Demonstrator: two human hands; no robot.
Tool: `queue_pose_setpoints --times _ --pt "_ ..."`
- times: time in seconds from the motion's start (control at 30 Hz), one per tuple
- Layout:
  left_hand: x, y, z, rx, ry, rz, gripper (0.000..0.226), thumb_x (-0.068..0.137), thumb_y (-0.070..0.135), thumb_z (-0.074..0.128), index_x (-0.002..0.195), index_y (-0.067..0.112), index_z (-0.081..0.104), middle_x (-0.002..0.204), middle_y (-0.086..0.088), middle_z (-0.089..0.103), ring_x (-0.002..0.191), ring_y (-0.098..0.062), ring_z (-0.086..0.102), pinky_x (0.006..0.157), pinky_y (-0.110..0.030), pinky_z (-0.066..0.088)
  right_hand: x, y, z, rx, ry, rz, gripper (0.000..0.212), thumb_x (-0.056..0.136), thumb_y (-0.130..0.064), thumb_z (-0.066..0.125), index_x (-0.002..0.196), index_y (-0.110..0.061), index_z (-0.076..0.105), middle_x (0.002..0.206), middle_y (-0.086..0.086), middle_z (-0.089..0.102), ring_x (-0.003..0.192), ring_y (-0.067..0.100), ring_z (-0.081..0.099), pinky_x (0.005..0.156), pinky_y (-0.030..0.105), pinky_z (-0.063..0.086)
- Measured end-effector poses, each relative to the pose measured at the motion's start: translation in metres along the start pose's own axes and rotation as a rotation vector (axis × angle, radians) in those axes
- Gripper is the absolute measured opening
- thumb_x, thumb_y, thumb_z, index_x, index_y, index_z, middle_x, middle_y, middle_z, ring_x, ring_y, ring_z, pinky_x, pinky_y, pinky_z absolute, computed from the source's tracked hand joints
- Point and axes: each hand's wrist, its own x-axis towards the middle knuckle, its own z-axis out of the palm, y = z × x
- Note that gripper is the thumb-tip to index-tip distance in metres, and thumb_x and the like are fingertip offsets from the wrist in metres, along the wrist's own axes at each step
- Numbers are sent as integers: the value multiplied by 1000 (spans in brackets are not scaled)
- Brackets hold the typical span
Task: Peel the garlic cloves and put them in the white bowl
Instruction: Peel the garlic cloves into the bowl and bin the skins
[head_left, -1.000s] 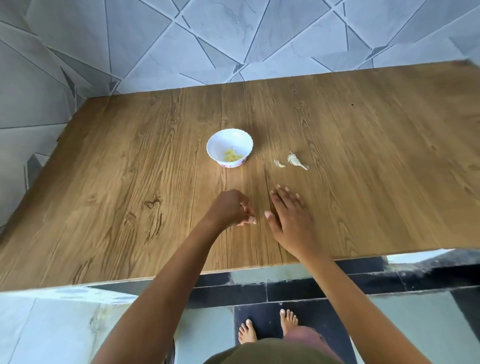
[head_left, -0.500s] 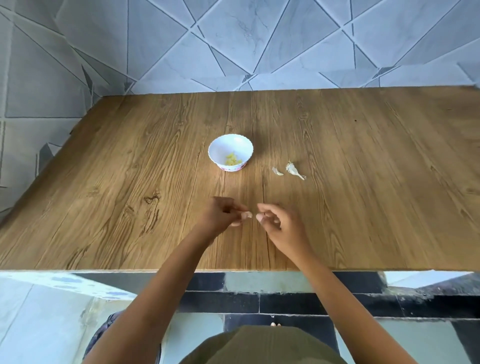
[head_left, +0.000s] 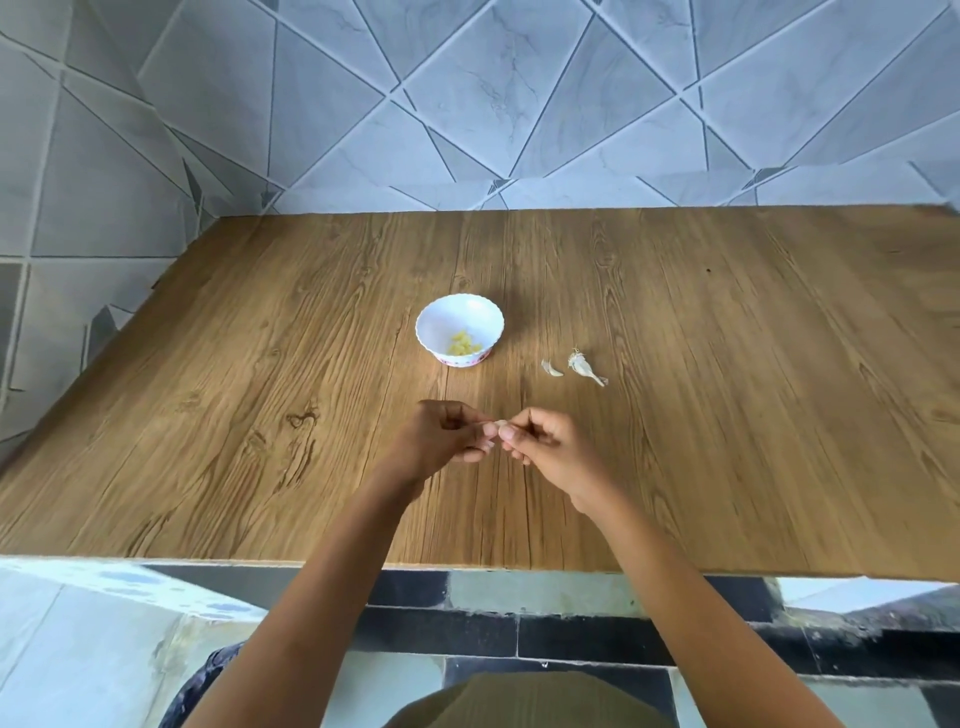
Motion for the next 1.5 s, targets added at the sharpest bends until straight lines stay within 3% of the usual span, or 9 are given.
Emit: queue_pose_setpoints --times 0.3,0.43,0.6,0.77,0.9,1.07,1.23,1.33,1.5 --pt "0 -2 3 -96 -109 -131 16 87 13 64 73 6 63 58 2 64 57 -3 61 55 -15 50 -1 10 1 -463 137 -538 20 88 -22 50 72 -10 51 71 -19 46 62 10 49 53 15 33" --pt "1 -7 6 -24 -69 -69 14 87 13 66 76 6 62 63 -1 64 59 -6 61 57 -16 51 -4 10 2 -296 63 -192 24 92 -15 59 69 -18 51 65 -12 52 56 0 45 54 12 34" --pt "3 -7 4 351 -30 333 8 85 6 68 79 3 63 66 1 63 60 -6 58 60 -17 47 -1 -6 -4 243 -83 382 15 94 -5 53 81 -7 61 69 0 56 62 8 48 56 18 40" --pt "9 -14 2 682 33 663 14 84 20 65 79 7 65 72 4 66 65 -12 62 62 -29 51 0 -10 -10 469 -95 543 15 94 -7 53 81 -4 62 69 2 54 60 7 47 51 15 43" --pt "9 -19 1 726 44 728 27 87 32 53 79 9 62 70 2 63 61 -15 58 55 -35 49 -4 -4 -9 224 -103 353 16 95 -9 52 80 -9 59 70 -1 54 63 7 47 59 18 41" --pt "9 -15 1 611 -13 607 11 86 15 61 78 7 64 65 12 58 60 -3 55 60 -15 44 -6 10 -6 -181 -20 -108 21 93 -17 57 73 -19 50 68 -14 48 63 -3 44 62 15 36" --pt "3 -10 -1 209 -165 70 9 91 9 61 84 4 64 68 -4 62 61 -9 59 60 -19 49 -4 17 -5 -466 39 -426 15 86 1 60 74 -5 53 71 -10 49 63 3 45 56 11 33" --pt "6 -8 5 179 -33 -51 8 89 10 64 82 5 65 69 -7 64 59 -10 60 61 -21 53 -2 21 1 -525 115 -411 18 86 -1 61 72 -7 53 66 -10 50 58 4 46 52 12 32" --pt "9 -12 6 504 231 193 11 85 7 67 74 9 69 62 -1 69 53 -9 62 62 -29 56 2 21 2 -366 184 -76 19 91 -21 62 74 -14 57 66 -8 55 59 4 48 56 19 40"
